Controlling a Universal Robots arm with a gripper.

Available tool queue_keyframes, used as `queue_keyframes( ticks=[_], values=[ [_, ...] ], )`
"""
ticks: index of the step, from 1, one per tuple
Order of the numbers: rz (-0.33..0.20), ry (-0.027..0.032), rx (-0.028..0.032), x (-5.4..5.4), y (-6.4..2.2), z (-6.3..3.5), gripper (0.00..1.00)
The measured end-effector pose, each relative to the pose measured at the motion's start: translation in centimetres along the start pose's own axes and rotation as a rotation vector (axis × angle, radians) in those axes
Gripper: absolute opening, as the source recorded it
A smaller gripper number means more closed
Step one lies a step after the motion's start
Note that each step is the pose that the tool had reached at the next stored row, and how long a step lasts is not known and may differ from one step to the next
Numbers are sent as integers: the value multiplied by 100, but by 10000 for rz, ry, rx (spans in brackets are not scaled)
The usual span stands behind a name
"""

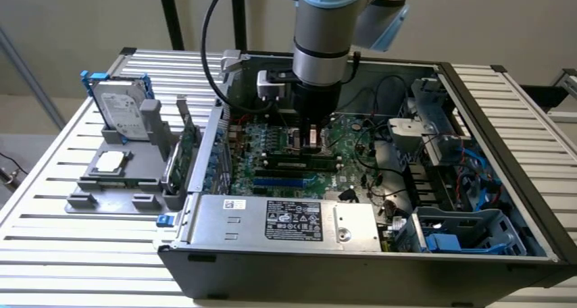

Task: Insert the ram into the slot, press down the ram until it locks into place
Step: 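Press down the ram until it locks into place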

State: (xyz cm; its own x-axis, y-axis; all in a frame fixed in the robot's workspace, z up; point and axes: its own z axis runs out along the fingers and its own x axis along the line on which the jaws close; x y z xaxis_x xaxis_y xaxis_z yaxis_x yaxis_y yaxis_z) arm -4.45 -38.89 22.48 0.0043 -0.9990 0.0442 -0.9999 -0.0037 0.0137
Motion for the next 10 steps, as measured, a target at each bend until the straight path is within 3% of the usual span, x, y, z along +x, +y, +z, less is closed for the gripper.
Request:
queue_keyframes(
  ticks=[1,6,10],
  values=[
    [10,-28,8,-1,0,-28,11],
    [15,-20,5,9,3,-251,11],
    [14,-31,6,10,3,-267,11]
  ],
)
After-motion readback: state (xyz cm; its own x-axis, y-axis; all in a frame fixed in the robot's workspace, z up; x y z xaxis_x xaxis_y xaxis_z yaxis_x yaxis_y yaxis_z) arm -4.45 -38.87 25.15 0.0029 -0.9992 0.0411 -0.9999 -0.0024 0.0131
